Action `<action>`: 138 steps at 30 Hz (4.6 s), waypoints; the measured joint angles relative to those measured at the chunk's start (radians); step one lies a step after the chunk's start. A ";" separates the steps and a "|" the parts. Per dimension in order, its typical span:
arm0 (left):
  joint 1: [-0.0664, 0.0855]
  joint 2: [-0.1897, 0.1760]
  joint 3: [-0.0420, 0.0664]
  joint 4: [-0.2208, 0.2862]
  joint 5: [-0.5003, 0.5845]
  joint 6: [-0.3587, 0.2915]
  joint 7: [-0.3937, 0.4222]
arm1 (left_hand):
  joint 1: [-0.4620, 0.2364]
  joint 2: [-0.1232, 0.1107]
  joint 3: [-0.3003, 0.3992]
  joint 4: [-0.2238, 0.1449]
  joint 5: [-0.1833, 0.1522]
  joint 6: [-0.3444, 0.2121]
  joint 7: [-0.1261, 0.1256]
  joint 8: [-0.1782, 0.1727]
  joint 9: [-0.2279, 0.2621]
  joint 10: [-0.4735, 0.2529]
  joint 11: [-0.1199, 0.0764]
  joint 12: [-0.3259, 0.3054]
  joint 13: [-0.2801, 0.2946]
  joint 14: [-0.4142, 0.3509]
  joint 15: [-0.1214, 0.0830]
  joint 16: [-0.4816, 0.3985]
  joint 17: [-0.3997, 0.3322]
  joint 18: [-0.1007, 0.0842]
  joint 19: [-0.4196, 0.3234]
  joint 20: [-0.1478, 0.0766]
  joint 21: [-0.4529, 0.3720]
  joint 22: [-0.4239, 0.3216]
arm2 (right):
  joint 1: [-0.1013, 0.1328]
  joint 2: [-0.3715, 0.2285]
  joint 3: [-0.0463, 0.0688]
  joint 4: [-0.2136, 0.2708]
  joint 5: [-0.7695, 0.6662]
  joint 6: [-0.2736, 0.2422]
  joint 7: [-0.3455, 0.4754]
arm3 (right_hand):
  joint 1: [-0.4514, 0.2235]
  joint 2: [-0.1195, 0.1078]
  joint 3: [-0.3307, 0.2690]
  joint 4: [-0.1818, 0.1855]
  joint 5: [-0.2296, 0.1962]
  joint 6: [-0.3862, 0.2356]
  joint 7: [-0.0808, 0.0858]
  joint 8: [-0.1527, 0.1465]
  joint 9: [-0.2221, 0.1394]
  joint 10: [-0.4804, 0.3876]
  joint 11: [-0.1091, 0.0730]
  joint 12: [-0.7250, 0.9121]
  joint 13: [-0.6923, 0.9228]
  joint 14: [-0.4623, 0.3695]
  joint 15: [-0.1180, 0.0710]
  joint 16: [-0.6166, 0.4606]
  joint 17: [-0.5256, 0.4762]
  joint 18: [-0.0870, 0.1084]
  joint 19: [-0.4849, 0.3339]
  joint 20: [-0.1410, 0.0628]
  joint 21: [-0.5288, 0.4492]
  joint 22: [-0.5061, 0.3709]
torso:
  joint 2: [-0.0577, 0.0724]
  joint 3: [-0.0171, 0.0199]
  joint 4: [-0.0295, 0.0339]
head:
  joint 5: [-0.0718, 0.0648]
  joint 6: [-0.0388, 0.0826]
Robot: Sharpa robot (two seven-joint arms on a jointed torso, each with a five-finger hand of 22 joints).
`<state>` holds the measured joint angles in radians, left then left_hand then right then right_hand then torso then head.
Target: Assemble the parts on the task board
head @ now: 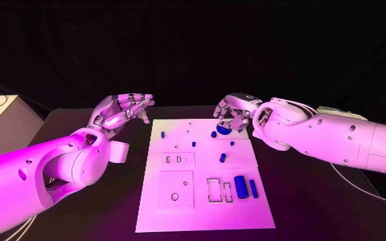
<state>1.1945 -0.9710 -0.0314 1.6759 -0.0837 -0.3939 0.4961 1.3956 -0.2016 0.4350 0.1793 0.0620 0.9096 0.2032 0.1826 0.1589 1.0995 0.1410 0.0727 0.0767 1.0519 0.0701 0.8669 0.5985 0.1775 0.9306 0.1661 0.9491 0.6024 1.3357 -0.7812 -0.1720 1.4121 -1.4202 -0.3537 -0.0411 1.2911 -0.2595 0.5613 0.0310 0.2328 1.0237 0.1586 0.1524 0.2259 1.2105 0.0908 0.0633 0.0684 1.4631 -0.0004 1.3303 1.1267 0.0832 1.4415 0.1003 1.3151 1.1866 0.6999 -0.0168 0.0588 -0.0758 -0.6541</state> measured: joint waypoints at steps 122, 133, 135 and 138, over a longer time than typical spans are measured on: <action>0.020 -0.004 0.010 0.020 -0.031 0.022 -0.047 | -0.014 0.001 0.011 -0.011 0.000 -0.020 0.005 -0.005 0.000 -0.029 0.007 -0.003 -0.003 -0.003 0.003 0.031 -0.001 0.000 -0.036 0.007 0.057 0.039 | -0.039 0.258 0.015 -0.157 -0.215 -0.158 -0.237 | 0.033 0.028 0.089 -0.059 0.036 0.084 -0.038 0.099 0.160 0.089 -0.009 0.005 0.036 0.000 -0.025 0.079 0.053 -0.038 0.027 -0.023 0.158 0.121 | 0.075 -0.0272 0.0474 | -0.030 0.017; 0.023 -0.004 0.010 0.019 -0.031 0.023 -0.048 | -0.014 0.001 0.011 -0.011 0.000 -0.020 0.005 -0.005 0.000 -0.029 0.007 -0.003 -0.003 -0.003 0.003 0.031 -0.001 0.000 -0.036 0.007 0.057 0.039 | -0.040 0.252 0.015 -0.167 -0.215 -0.146 -0.238 | 0.033 0.028 0.089 -0.062 0.034 0.083 -0.040 0.099 0.161 0.089 -0.009 0.006 0.036 0.000 -0.024 0.079 0.053 -0.038 0.027 -0.023 0.158 0.121 | 0.077 -0.0285 0.0468 | -0.030 0.011; 0.023 -0.004 0.010 0.019 -0.031 0.023 -0.048 | -0.014 0.001 0.011 -0.011 0.000 -0.020 0.005 -0.005 0.000 -0.029 0.007 -0.003 -0.003 -0.003 0.003 0.031 -0.001 0.000 -0.036 0.007 0.057 0.039 | -0.040 0.249 0.015 -0.165 -0.216 -0.144 -0.239 | 0.033 0.028 0.089 -0.062 0.034 0.083 -0.040 0.099 0.162 0.088 -0.009 0.006 0.036 0.000 -0.024 0.079 0.054 -0.038 0.027 -0.023 0.158 0.121 | 0.078 -0.0284 0.0465 | -0.029 0.010; 0.024 -0.004 0.010 0.018 -0.031 0.023 -0.049 | -0.014 0.001 0.011 -0.011 0.000 -0.020 0.005 -0.005 0.000 -0.029 0.007 -0.003 -0.003 -0.003 0.003 0.031 -0.001 0.000 -0.036 0.007 0.057 0.039 | -0.039 0.245 0.015 -0.158 -0.219 -0.139 -0.240 | 0.033 0.028 0.089 -0.062 0.032 0.083 -0.040 0.099 0.164 0.088 -0.009 0.006 0.036 0.000 -0.024 0.083 0.055 -0.038 0.027 -0.023 0.158 0.121 | 0.078 -0.0284 0.0462 | -0.027 0.008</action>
<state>1.2181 -0.9752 -0.0216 1.6939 -0.1142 -0.3710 0.4474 1.3814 -0.2001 0.4458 0.1683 0.0620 0.8897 0.2086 0.1775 0.1593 1.0705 0.1482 0.0693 0.0737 1.0487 0.0735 0.8984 0.5978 0.1773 0.8950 0.1735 1.0057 0.6417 1.2966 -0.5364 -0.1569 1.2543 -1.6391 -0.4926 -0.2809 1.3246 -0.2317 0.6501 -0.0309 0.2652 1.1063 0.1188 0.2512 0.3897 1.2984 0.0815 0.0692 0.1043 1.4631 -0.0249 1.4136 1.1816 0.0455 1.4680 0.0769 1.4733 1.3075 0.7782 -0.0452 0.1050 -0.1025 -0.6457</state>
